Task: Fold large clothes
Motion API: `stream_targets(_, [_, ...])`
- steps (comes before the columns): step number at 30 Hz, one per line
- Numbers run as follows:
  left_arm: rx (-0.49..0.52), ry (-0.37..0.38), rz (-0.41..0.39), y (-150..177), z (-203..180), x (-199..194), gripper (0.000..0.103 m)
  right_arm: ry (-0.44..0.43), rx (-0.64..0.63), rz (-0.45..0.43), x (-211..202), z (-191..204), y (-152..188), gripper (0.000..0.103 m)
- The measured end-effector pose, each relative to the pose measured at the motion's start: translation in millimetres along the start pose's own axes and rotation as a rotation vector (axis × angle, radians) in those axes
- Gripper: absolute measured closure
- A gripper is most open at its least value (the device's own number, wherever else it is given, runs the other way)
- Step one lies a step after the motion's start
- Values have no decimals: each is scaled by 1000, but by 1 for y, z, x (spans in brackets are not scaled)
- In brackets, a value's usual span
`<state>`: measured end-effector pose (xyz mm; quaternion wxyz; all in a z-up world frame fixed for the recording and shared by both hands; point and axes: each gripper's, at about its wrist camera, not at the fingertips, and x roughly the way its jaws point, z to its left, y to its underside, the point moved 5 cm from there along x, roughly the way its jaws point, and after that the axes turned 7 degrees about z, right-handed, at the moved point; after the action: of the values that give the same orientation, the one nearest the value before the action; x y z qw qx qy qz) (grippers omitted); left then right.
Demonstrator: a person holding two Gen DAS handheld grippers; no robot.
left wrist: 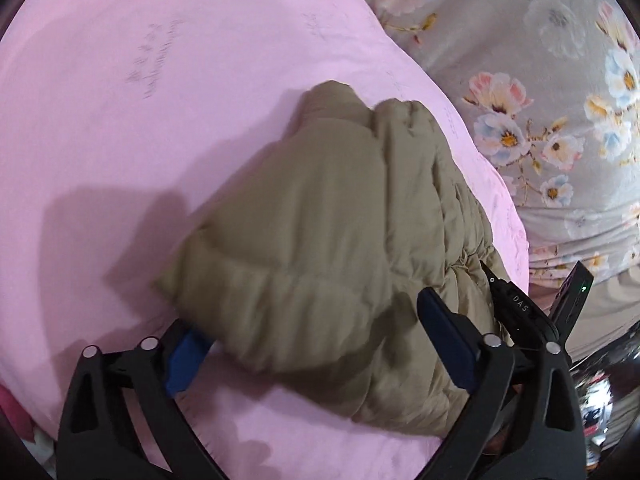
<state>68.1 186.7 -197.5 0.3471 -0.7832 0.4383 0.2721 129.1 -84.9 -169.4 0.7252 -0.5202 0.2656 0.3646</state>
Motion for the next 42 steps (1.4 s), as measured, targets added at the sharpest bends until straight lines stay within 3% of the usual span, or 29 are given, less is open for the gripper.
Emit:
stream_targets(5, [35,-4,-3,-14,-20,21,6,-13,10,-9,8,-3,0,92])
stream_targets(7, [33,9,-9,-20,-28,23,15,-4,6,-13,10,-2,0,92])
stream_targets(11, [88,12,-58,-29,-40,10,63,10,14,-21,17,-2,-5,92])
stream_targets(12, [120,24,-70,-33,-48,5,71,13,13,-22,19,-1,-8,92])
stream_targets(15, [203,47,-103,-39,-74,-7,78,23,1,-23,27,1,-14,92])
stream_targets(24, [439,85,-178,-29,-152,-27,82,39,-26,-28,41,1,-31,93])
stream_targets(32, [470,46,-192,-29,-166,-22,82,-11,20,-34,27,-8,-30,93])
stream_targets(35, [452,28,-192,-32,-157,-27,83,-34,31,-99,-17,-16,-14,92])
stream_targets(39, [434,22,-193,-35,-146,-30,83,-58,15,-27,-51,-34,20,91])
stream_targets(42, [434,15,-198,-35,-145,-32,84,-158,43,35,-61,-37,49,92])
